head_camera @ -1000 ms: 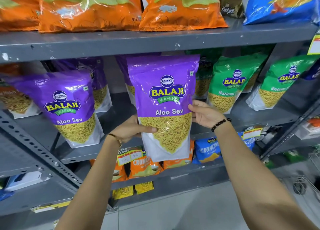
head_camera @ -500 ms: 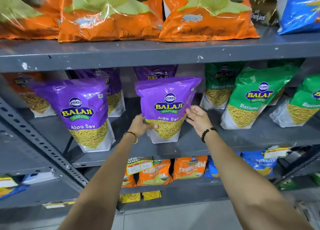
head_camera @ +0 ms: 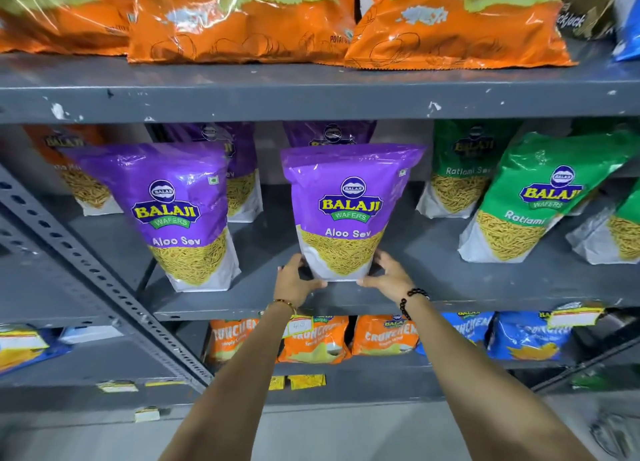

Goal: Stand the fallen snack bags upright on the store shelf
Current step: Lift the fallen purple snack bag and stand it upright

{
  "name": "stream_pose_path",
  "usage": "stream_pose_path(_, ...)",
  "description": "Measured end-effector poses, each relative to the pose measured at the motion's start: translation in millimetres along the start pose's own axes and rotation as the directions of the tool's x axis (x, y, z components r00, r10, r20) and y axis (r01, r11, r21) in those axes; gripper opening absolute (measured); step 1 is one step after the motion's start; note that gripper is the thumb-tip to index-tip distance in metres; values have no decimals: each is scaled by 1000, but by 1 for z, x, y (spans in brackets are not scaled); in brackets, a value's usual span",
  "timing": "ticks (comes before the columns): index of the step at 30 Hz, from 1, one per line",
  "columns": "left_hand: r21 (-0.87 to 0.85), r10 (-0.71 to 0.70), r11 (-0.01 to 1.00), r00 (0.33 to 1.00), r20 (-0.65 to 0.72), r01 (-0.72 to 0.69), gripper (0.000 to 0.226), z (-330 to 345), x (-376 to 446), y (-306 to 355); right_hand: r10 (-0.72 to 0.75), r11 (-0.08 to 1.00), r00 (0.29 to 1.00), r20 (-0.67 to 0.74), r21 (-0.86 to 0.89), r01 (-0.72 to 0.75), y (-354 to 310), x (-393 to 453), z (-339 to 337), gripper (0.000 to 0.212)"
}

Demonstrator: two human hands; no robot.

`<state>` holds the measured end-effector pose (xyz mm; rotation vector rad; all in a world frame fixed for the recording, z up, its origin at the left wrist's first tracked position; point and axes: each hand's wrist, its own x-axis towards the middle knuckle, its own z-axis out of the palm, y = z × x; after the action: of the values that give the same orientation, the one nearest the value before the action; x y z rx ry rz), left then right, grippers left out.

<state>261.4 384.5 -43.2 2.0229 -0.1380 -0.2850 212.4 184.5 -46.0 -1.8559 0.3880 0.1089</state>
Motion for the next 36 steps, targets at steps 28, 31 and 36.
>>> stream_pose_path(28, 56, -37, 998, 997, -74, 41, 58, -10, -8, 0, -2, 986, 998, -63, -164, -8, -16, -9, 9, 66)
stream_pose_path(31, 62, -42, 997, 996, -78, 47, 58, -10, -9, 0, -2, 984, 998, -62, -178, -9, -17, -9, 9, 66)
stream_pose_path(36, 66, -46, 997, 996, -71, 51, 57, -10, -9, 0, 3, 985, 998, -61, -170, -14, -18, -10, 10, 65)
